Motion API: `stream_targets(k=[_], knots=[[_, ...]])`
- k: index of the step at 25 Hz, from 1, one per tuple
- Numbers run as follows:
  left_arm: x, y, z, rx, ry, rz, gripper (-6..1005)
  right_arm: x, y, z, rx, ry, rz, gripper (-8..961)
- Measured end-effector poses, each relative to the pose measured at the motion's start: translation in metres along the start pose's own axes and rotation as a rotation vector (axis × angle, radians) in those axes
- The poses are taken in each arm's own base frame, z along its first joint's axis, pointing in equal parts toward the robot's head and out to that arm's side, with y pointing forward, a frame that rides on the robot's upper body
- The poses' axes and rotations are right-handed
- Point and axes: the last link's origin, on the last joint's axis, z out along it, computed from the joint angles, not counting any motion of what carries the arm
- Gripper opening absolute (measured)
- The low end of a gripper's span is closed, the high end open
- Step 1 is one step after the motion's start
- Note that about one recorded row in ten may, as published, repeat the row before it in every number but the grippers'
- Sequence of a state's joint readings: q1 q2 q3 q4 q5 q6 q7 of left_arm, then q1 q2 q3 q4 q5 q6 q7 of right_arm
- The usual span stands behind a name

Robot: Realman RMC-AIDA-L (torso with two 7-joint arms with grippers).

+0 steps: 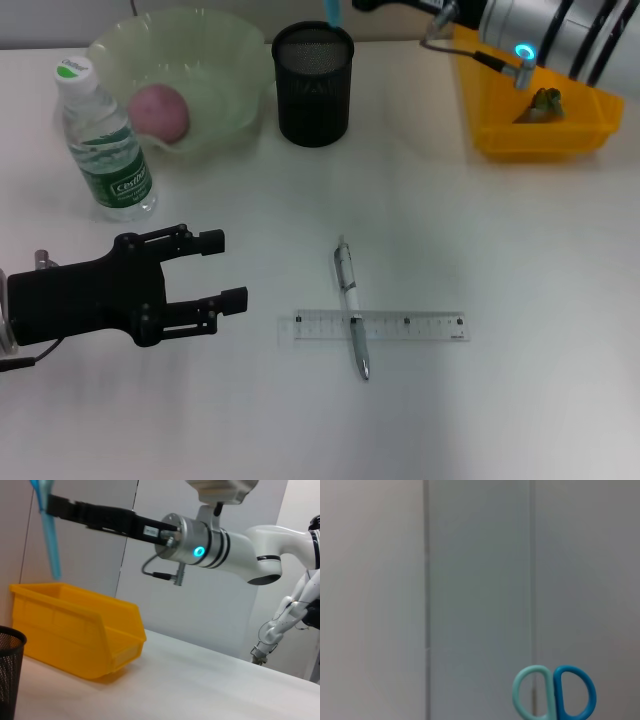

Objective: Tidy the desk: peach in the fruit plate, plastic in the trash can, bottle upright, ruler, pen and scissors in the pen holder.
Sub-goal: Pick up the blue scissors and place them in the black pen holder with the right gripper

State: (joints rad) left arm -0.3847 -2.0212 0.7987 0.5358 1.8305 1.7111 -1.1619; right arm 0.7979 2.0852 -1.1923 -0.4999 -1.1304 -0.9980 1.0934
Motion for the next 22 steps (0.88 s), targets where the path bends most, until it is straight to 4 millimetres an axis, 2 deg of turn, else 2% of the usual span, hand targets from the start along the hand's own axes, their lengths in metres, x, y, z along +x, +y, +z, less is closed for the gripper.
stream_targets(k=[8, 22], knots=[[0.001, 0.000, 0.000, -0.001, 0.000, 0.000, 787, 0.009, -0.005, 0.026, 0.093, 0.039, -0.025, 254], [0.000, 0.001, 0.001, -0.003, 0.003, 0.002, 786, 0.021, -0.009, 0.036, 0.152, 0.130, -0.017, 258]])
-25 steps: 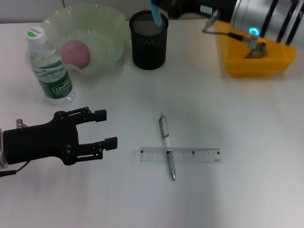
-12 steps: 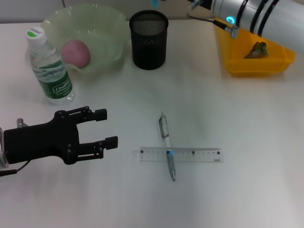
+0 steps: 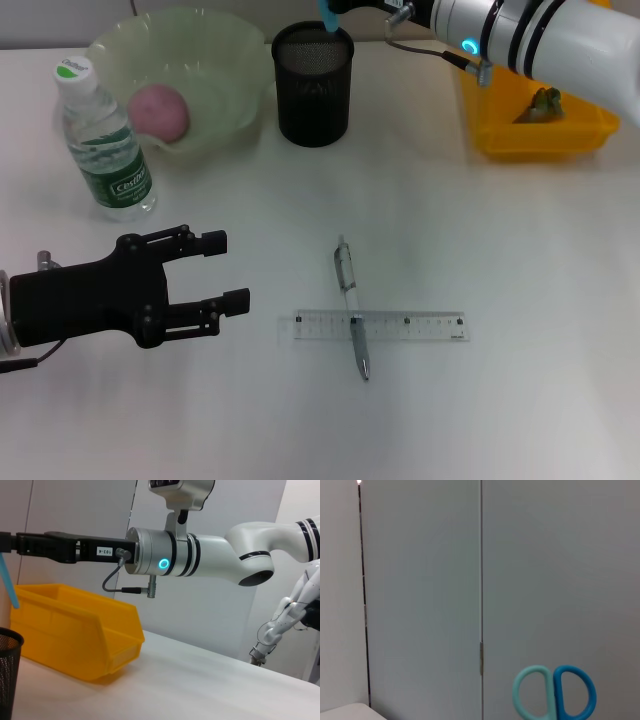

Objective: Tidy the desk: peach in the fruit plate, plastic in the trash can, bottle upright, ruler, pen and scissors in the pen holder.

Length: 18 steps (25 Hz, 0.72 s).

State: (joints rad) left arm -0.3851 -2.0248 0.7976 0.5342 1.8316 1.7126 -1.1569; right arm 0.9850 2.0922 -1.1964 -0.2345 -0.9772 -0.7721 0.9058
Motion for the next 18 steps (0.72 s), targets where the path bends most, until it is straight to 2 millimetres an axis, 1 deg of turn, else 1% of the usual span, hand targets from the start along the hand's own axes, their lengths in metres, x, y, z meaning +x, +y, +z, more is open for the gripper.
stream_targets(k=[12, 18], knots=[[0.0010, -0.0001, 0.0008, -0.001, 0.001, 0.004, 786, 0.0012, -0.0028, -0.0001, 0.018, 0.009, 0.011, 261], [0.0013, 0.0000, 0.0009, -0.002, 0.001, 0.003, 786, 0.0014, -0.0027, -0.0012, 0.015, 0.005, 0.035, 481]])
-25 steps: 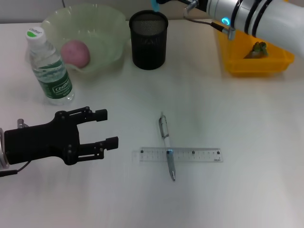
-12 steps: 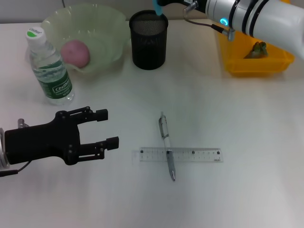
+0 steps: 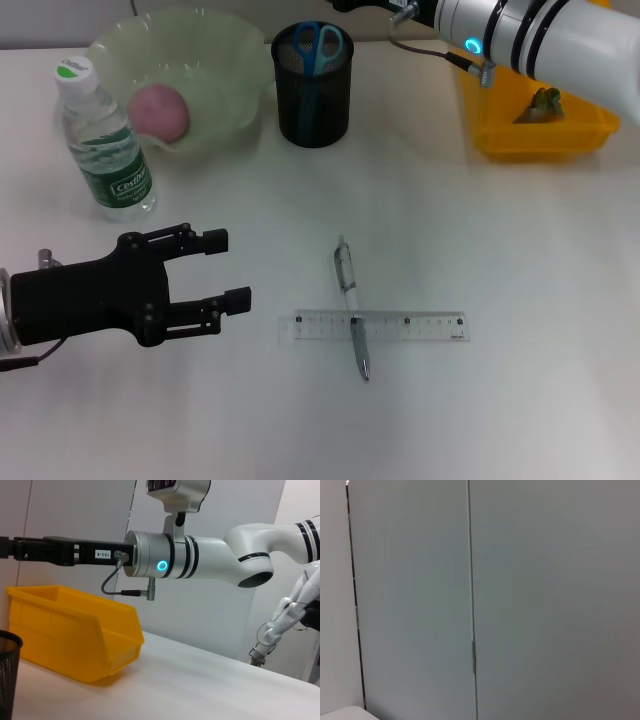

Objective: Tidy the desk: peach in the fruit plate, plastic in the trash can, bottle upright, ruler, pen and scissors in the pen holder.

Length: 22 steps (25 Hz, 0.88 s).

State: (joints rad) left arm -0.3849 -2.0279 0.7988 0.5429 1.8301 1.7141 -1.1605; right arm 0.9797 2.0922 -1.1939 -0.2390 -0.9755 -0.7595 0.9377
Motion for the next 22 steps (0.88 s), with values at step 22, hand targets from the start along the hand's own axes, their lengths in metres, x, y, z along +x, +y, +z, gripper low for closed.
stream_targets(k=[22], knots=[[-0.005, 0.002, -0.030, -0.031, -0.084, -0.003, 786, -0.023, 0.051, -0.108, -0.715, 0.287, 0.010, 814]])
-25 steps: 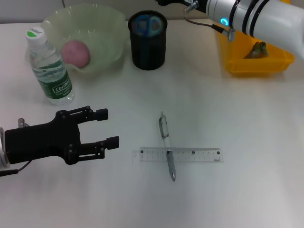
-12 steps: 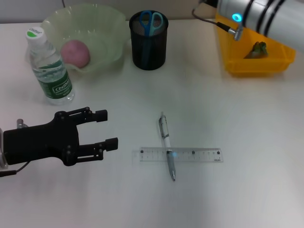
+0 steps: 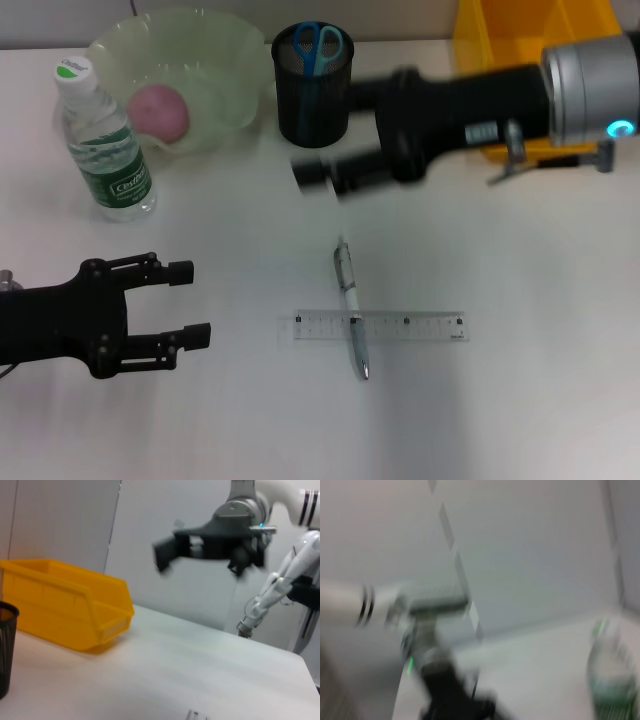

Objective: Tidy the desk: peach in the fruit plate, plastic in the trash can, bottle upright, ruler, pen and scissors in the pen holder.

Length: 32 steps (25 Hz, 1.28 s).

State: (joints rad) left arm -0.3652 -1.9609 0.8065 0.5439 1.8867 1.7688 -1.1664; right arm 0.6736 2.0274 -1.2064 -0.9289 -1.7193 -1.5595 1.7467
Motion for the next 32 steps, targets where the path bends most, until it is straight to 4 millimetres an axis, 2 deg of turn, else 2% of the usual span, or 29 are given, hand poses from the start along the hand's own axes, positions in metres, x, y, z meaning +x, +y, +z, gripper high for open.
stream_targets(k=[2, 3, 4, 6, 10, 13, 19, 32], knots=[[0.001, 0.000, -0.001, -0.009, -0.007, -0.003, 786, 0.000, 0.003, 0.002, -0.017, 0.059, -0.009, 813], [0.002, 0.000, -0.001, -0.017, -0.011, -0.005, 786, 0.003, 0.004, 0.008, -0.032, 0.202, -0.014, 813], [0.002, 0.000, -0.001, -0.021, -0.011, -0.006, 786, 0.005, 0.004, 0.011, -0.035, 0.265, -0.020, 812], [0.003, 0.000, -0.001, -0.025, -0.011, -0.006, 786, 0.007, 0.004, 0.014, -0.039, 0.311, -0.027, 812], [0.004, 0.001, -0.002, -0.030, -0.003, -0.007, 786, 0.016, 0.009, 0.041, -0.082, 0.555, -0.092, 810], [0.004, 0.002, -0.002, -0.032, -0.002, -0.013, 786, 0.019, 0.011, 0.054, -0.084, 0.613, -0.133, 809], [0.003, 0.002, -0.001, -0.033, 0.001, -0.018, 786, 0.024, 0.011, 0.067, -0.067, 0.659, -0.184, 807], [0.002, 0.004, 0.001, -0.029, 0.009, -0.026, 786, 0.036, 0.013, 0.094, -0.039, 0.695, -0.276, 803]])
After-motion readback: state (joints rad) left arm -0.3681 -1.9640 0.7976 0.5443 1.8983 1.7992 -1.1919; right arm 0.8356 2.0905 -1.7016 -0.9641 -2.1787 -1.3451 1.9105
